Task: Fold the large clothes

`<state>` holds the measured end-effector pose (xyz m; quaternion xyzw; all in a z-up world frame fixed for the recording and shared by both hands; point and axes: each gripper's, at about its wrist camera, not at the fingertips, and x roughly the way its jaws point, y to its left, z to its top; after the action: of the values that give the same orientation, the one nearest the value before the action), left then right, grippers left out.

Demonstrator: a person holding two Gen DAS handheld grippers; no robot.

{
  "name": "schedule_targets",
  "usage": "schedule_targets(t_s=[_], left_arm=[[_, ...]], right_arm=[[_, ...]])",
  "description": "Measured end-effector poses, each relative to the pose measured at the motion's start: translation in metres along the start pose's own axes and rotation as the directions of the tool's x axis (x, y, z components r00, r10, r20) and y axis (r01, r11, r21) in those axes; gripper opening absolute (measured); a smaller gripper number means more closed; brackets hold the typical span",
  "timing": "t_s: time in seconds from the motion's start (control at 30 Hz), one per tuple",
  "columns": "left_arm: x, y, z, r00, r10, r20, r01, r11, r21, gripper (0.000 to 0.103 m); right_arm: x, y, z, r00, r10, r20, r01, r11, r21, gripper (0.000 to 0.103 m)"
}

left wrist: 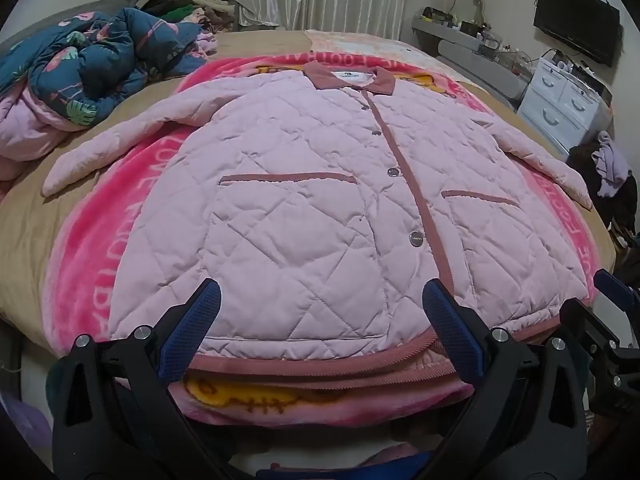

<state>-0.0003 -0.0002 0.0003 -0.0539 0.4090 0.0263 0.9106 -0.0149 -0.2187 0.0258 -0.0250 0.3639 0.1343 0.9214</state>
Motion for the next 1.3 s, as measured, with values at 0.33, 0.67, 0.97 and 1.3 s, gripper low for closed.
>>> schedule_targets(t_s=[0.33, 0.67, 0.97, 1.3], left_arm=[[0.0002, 0.0, 0.0002, 1.0, -0.009, -0.004, 0.009, 1.0, -0.004, 0.095], [-0.0049, -0.0028, 0.0031, 1.0, -0.005, 0.0, 0.005, 1.0, -0.002, 0.095], [-0.0059, -0.0054, 0.005, 1.0, -0.003, 0.004, 0.003, 1.0, 0.001, 0.095], [-0.0063, -0.0056, 0.0047, 1.0, -0.004, 0.006, 0.004, 1.0, 0.002, 0.095]], right_arm=[[-0.0031, -0.0041, 0.0012, 1.0, 0.007, 0.001, -0.007, 1.0, 0.009, 0.099], [-0.0046, -0.0025, 0.0012, 1.0, 0.008, 0.009, -0.008, 1.0, 0.01, 0.099], [-0.0053, -0.0039, 0.0022, 1.0, 0.012, 0.009, -0.012, 1.0, 0.01, 0.099], [-0.005, -0.0034, 0.0024, 1.0, 0.013, 0.007, -0.013, 1.0, 0.009, 0.099]])
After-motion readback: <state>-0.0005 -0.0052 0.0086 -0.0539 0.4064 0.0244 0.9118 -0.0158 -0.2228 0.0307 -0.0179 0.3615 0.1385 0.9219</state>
